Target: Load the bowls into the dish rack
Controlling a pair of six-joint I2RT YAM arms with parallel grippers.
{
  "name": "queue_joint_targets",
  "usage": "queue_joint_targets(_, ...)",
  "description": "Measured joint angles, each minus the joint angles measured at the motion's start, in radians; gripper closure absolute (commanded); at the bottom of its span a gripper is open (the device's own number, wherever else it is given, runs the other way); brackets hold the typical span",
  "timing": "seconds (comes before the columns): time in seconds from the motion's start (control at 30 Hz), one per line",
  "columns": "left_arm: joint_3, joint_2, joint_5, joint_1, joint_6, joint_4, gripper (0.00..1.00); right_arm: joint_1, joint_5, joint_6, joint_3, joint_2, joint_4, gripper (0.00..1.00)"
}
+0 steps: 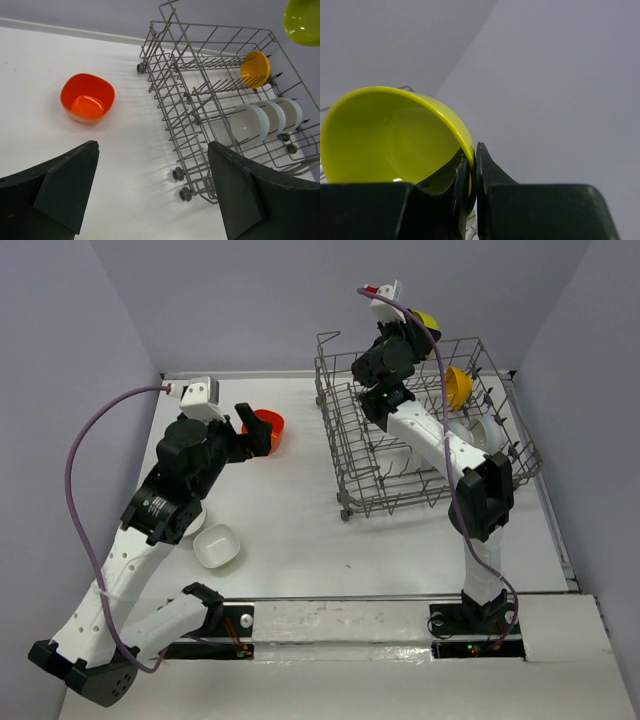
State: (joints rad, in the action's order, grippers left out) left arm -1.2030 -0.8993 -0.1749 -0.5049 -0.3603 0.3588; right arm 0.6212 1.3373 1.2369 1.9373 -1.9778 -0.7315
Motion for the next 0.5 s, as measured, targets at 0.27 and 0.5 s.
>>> queue_joint_targets(0.27,0.163,0.007,0.116,0.111,0.005,-0.069,0.01,-0.115,0.018,0.158,0.083,-0.227,-0.11,0.99)
queue_joint_targets(0.5,0.254,0.039,0.167,0.131,0.003,-0.131,0.01,-0.219,0.017,0.085,0.132,-0.327,-0.026,0.99)
